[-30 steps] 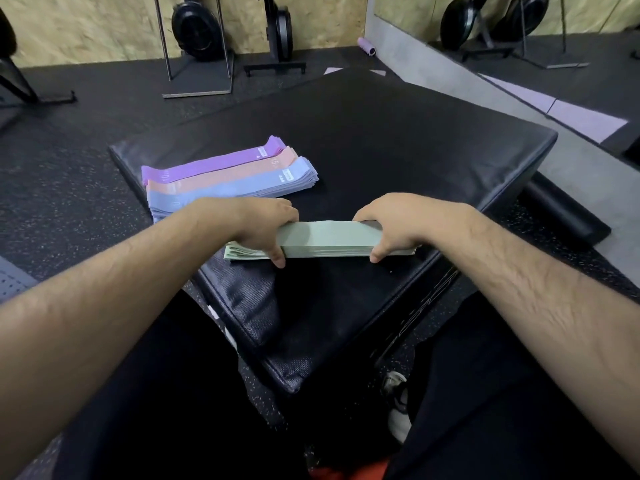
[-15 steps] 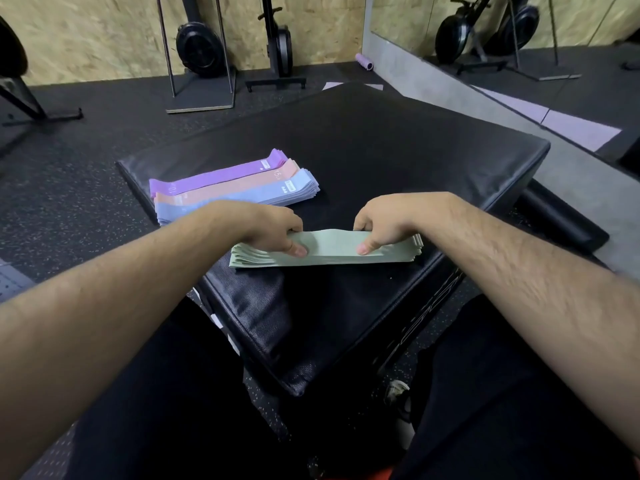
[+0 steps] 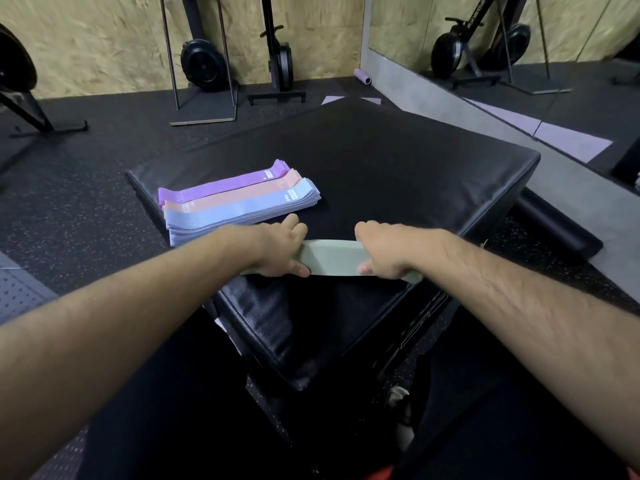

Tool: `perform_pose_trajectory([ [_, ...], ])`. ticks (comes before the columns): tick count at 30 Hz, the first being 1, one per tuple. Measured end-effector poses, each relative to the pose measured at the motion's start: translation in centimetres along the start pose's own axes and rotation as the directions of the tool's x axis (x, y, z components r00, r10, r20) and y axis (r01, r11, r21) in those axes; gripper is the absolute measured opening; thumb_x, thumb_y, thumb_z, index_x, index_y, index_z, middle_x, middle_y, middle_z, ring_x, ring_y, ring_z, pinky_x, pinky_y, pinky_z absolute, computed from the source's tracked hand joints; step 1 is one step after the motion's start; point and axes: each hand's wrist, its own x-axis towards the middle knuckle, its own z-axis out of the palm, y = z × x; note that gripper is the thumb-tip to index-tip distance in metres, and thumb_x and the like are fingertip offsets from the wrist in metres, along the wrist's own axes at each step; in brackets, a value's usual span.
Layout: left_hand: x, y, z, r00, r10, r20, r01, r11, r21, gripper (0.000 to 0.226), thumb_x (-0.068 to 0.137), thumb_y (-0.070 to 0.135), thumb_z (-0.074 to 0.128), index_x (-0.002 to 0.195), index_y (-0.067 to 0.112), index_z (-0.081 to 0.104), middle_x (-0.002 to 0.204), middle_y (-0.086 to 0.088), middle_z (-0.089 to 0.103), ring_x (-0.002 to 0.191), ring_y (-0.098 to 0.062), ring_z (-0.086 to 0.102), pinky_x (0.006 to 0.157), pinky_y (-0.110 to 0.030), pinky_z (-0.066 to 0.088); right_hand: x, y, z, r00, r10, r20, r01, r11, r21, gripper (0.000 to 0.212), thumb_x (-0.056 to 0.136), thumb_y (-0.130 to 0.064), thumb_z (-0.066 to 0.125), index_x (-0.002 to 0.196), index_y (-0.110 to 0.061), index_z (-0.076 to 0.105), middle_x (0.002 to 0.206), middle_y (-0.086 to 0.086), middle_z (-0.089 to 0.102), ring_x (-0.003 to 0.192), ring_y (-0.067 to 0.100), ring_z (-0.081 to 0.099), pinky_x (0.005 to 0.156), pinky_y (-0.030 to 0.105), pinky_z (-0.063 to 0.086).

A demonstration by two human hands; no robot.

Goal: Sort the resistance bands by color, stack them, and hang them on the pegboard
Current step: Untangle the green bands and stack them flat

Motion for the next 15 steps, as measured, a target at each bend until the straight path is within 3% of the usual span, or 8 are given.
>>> perform_pose_trajectory([
  [2, -0.9, 0.2, 2.4, 0.989, 0.020, -0.145, -0.008, 0.997, 0.079, 0.079, 0.093, 0.065, 0.053, 0.146, 0.012, 0.028, 0.135, -0.006, 0.040, 0.124, -0.029, 0.047, 0.103, -0.041, 0.037, -1.0, -0.6, 2.1, 0.989, -0.027, -0.148, 0.020, 0.999, -0.051, 0.041, 0.099, -0.041, 0.059, 0.121, -0.014, 0.037, 0.125, 0.006, 0.054, 0.110, 0.030, 0.057, 0.082, 0.037, 0.036],
  [4, -1.5, 0.5, 4.9, 0.948, 0.042, -0.317, -0.004, 0.993, 0.119, 0.094, 0.093, 0.064, 0.051, 0.158, 0.005, 0.018, 0.136, -0.010, 0.049, 0.121, -0.031, 0.049, 0.099, -0.043, 0.038, -1.5, -0.8, 4.1, 0.947, -0.047, -0.317, 0.016, 0.995, -0.100, 0.038, 0.099, -0.040, 0.059, 0.118, -0.016, 0.038, 0.116, 0.003, 0.058, 0.099, 0.026, 0.059, 0.077, 0.036, 0.034],
  [6, -2.1, 0.6, 6.1, 0.891, 0.055, -0.450, -0.016, 0.996, 0.089, 0.088, 0.093, 0.055, 0.057, 0.155, -0.001, 0.028, 0.128, -0.014, 0.056, 0.111, -0.035, 0.055, 0.092, -0.045, 0.043, -1.7, -0.8, 5.3, 0.910, -0.064, -0.410, 0.012, 0.992, -0.128, 0.035, 0.099, -0.038, 0.058, 0.120, -0.017, 0.040, 0.108, 0.000, 0.059, 0.092, 0.023, 0.058, 0.077, 0.036, 0.038],
  [10, -3.0, 0.3, 4.5, 0.938, -0.027, -0.347, 0.032, 0.999, 0.008, 0.055, 0.097, 0.048, 0.057, 0.140, 0.018, 0.042, 0.131, -0.003, 0.043, 0.121, -0.025, 0.041, 0.098, -0.039, 0.032, -2.2, -0.2, 5.1, 0.923, -0.069, -0.379, 0.058, 0.998, -0.040, 0.031, 0.098, -0.034, 0.061, 0.120, -0.018, 0.046, 0.110, -0.001, 0.060, 0.097, 0.024, 0.058, 0.082, 0.035, 0.041],
  [15, -3.7, 0.6, 2.4, 0.975, -0.067, -0.211, 0.057, 0.997, -0.050, 0.046, 0.088, 0.039, 0.071, 0.123, 0.018, 0.052, 0.122, -0.004, 0.045, 0.115, -0.026, 0.045, 0.094, -0.039, 0.042, -3.2, -0.1, 3.1, 0.957, 0.000, -0.291, 0.029, 0.995, 0.094, 0.034, 0.091, -0.031, 0.068, 0.113, -0.017, 0.047, 0.103, -0.001, 0.056, 0.099, 0.025, 0.057, 0.083, 0.037, 0.046],
])
